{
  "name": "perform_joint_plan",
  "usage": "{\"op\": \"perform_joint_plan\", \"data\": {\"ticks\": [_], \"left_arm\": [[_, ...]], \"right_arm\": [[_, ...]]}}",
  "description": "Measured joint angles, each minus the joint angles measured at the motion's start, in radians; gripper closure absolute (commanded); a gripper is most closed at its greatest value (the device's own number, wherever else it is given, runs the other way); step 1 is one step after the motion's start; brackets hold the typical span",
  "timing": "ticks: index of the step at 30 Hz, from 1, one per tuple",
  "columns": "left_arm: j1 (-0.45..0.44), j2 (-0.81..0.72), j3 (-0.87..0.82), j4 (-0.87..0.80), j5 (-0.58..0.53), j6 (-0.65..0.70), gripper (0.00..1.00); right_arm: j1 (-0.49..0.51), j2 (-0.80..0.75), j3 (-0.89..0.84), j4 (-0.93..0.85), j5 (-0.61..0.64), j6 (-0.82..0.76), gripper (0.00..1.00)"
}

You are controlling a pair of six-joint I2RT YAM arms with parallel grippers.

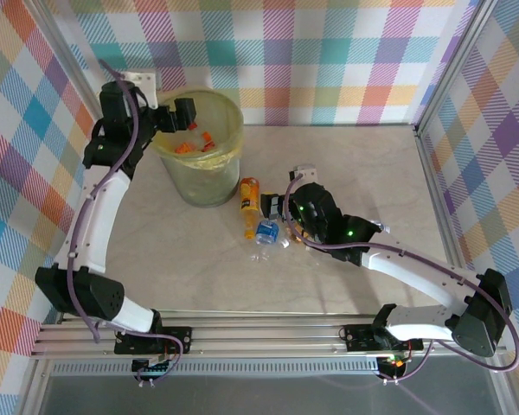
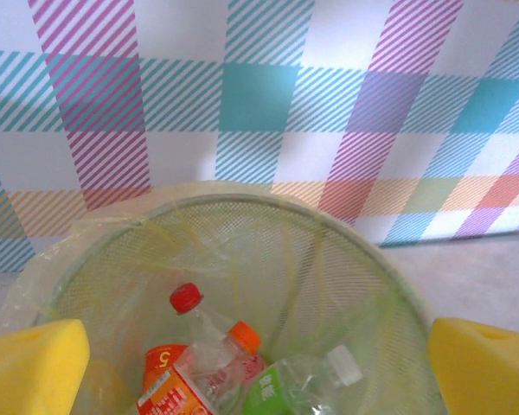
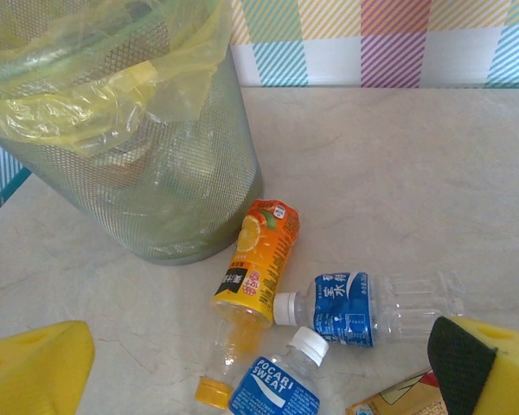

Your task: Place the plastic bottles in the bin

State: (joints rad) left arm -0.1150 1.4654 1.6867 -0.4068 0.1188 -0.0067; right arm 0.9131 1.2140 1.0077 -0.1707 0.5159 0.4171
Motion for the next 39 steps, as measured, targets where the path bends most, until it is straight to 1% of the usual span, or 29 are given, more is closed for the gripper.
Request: {"op": "perform_joint_plan", "data": {"ticks": [6, 9, 11, 16, 22, 26, 32, 36, 39], "left_arm": [[-0.007, -0.167, -0.200, 0.109, 0.026, -0.124, 0.00], [-0.036, -0.266, -0.322, 0.159, 0.002, -0.179, 0.00], [-0.072, -0.312, -0.381, 0.184, -0.018, -0.197, 0.00], [-0.215, -0.415, -0.518, 0.212, -0.117, -0.227, 0.00], [-0.370, -0.433, -0.602, 0.225, -0.216, -0.249, 0.00], [-0.454, -0.433, -0.677, 0.237, -0.262, -0.289, 0.00], [-0.525, -0.433, -0.773, 0.234, -0.332, -0.356, 0.00], [-0.567, -0.432, -0.834, 0.238, -0.375, -0.414, 0.00], [-0.580, -0.417, -0.874, 0.243, -0.397, -0.458, 0.00]], "right_arm": [[0.000, 0.003, 0.000, -0.015, 0.000, 0.018, 0.00], [0.000, 0.008, 0.000, -0.023, 0.001, 0.022, 0.00], [0.000, 0.014, 0.000, -0.030, 0.001, 0.024, 0.00], [-0.004, 0.019, 0.000, -0.042, 0.017, 0.042, 0.00], [-0.022, 0.012, -0.005, -0.066, 0.054, 0.095, 0.00], [-0.045, -0.046, -0.048, -0.087, 0.082, 0.140, 0.00], [-0.080, -0.119, -0.083, -0.128, 0.107, 0.198, 0.00], [-0.101, -0.130, -0.096, -0.158, 0.115, 0.233, 0.00], [-0.109, -0.130, -0.099, -0.183, 0.120, 0.253, 0.00]]}}
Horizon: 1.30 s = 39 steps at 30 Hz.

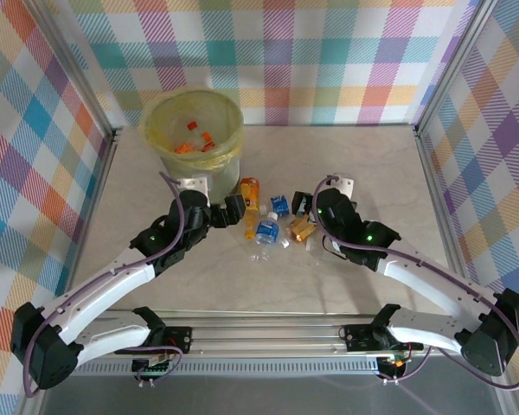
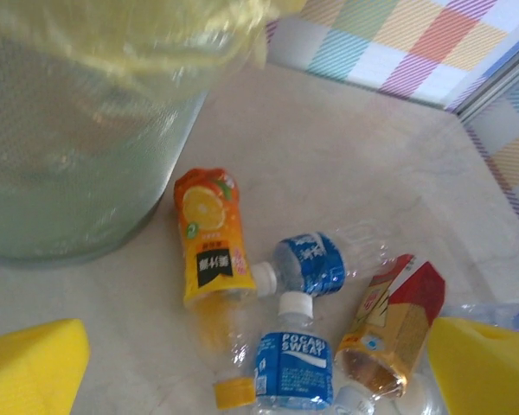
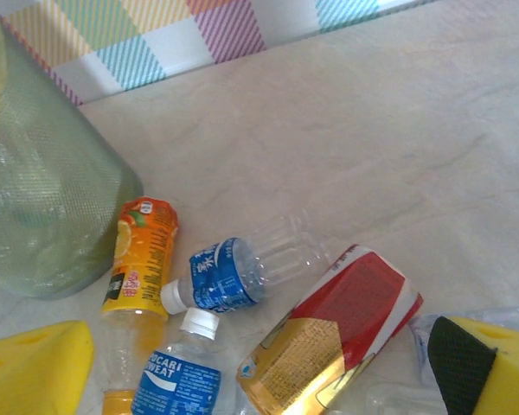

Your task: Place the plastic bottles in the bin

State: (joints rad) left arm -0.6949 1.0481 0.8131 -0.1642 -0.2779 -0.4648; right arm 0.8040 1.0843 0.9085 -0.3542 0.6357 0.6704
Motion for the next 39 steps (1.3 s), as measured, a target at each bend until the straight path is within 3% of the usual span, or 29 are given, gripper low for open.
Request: {"op": "perform_joint_plan", "data": {"ticks": [18, 25, 39], "left_arm": [[-0.012, 0.352, -0.028, 0.126, -0.013, -0.119, 0.05], [-0.012, 0.489, 0.044, 0.144, -0.039, -0.122, 0.05], [-0.001, 0.642, 0.125, 0.169, -0.038, -0.119, 0.05]], "right_arm": [[-0.001, -0.003, -0.011, -0.017, 0.005, 0.029, 0.00], [-0.001, -0.003, -0.011, -0.017, 0.004, 0.029, 0.00], [-0.005, -0.005, -0.013, -0.014, 0.005, 0.029, 0.00]]}}
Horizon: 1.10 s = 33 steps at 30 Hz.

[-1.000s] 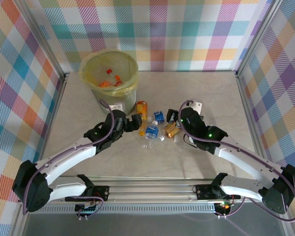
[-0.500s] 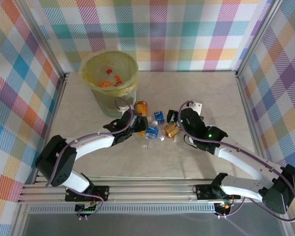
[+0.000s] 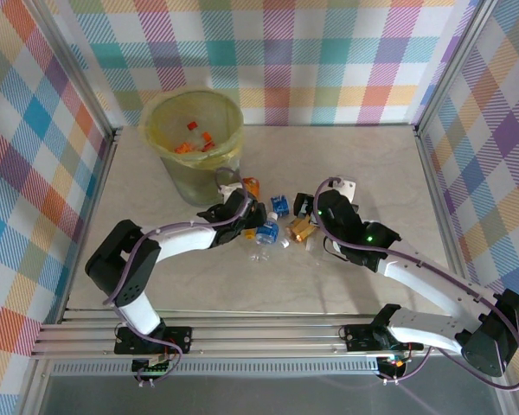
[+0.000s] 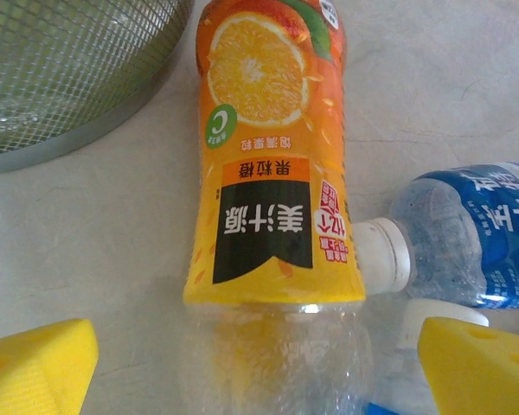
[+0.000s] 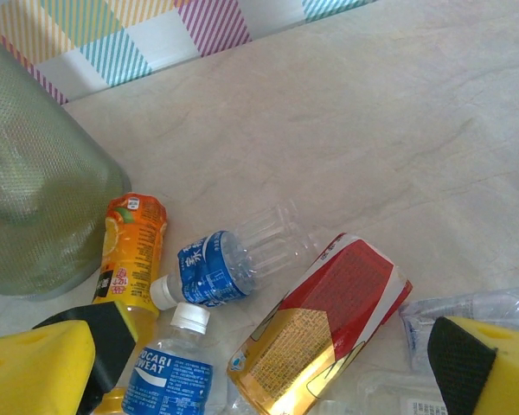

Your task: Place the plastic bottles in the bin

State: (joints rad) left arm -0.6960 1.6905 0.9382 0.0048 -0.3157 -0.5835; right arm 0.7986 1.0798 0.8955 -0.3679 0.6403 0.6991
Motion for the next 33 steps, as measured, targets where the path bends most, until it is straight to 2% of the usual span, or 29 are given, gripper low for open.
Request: {"op": "perform_joint_plan", "data": {"ticks": [14, 28, 33], "left_arm": [[0.042, 0.051, 0.016, -0.002, 0.000, -0.008, 0.14], [0.057, 0.127, 0.030, -0.002, 0.011, -0.023, 0.12], [0.057, 0.134, 0.041, -0.002, 0.011, -0.023, 0.16]], "right_arm": [[-0.001, 0.015, 0.000, 0.000, 0.000, -0.004, 0.00], [-0.001, 0.039, 0.000, 0.000, -0.001, -0.003, 0.00], [-0.002, 0.039, 0.000, 0.000, 0.000, -0.003, 0.00]]}}
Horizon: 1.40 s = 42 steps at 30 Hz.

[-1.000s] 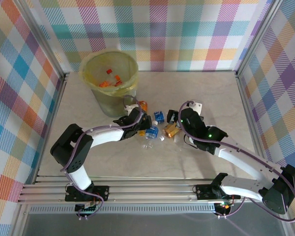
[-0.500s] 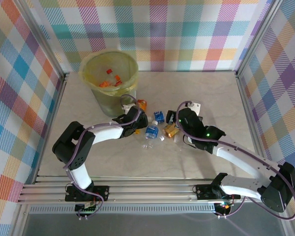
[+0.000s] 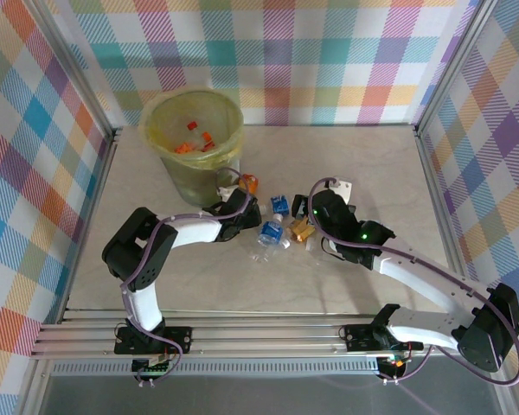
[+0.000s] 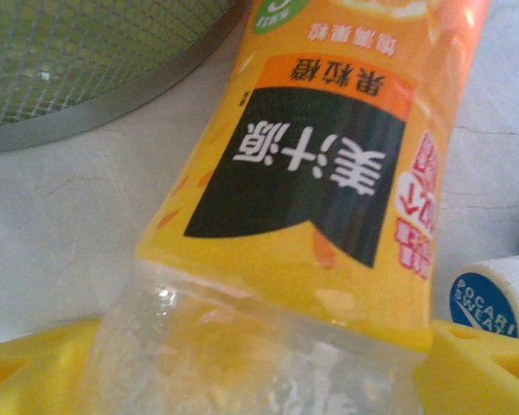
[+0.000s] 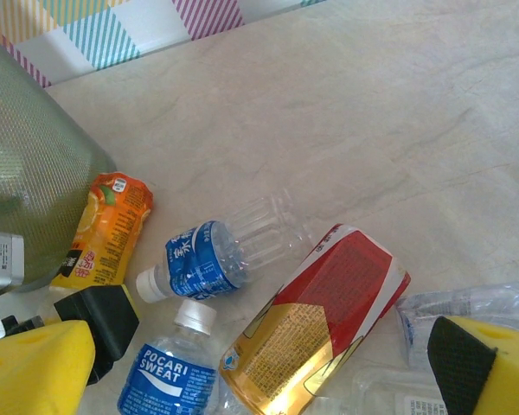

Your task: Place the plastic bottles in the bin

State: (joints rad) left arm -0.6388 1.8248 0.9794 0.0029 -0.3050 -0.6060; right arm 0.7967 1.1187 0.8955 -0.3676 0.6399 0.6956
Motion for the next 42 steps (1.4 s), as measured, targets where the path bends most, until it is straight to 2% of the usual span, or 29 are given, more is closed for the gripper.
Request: {"op": "perform_joint_plan", "data": {"ticks": [12, 16, 24, 29, 37, 39, 42], "left_arm": [[0.000, -0.003, 0.002, 0.000, 0.000, 0.007, 0.46], [0.000, -0.011, -0.001, -0.004, 0.000, 0.008, 0.52], [-0.012, -0.109, -0.019, -0.037, 0.000, 0.037, 0.59], [-0.033, -0.201, -0.025, -0.064, 0.013, 0.072, 0.60], [-0.065, -0.365, 0.010, -0.146, 0.136, 0.184, 0.60], [-0.065, -0.406, 0.033, -0.171, 0.175, 0.213, 0.65], [-0.065, -0.449, 0.089, -0.220, 0.226, 0.257, 0.65]], "right_arm": [[0.000, 0.000, 0.000, 0.000, 0.000, 0.000, 0.00], [0.000, 0.000, 0.000, 0.000, 0.000, 0.000, 0.00], [0.000, 0.000, 0.000, 0.000, 0.000, 0.000, 0.00], [0.000, 0.000, 0.000, 0.000, 0.000, 0.000, 0.00], [0.000, -0.035, 0.000, -0.001, 0.005, -0.004, 0.00], [0.000, -0.055, 0.000, -0.002, 0.013, -0.006, 0.00], [-0.003, -0.095, 0.000, -0.005, 0.027, -0.008, 0.00]]}}
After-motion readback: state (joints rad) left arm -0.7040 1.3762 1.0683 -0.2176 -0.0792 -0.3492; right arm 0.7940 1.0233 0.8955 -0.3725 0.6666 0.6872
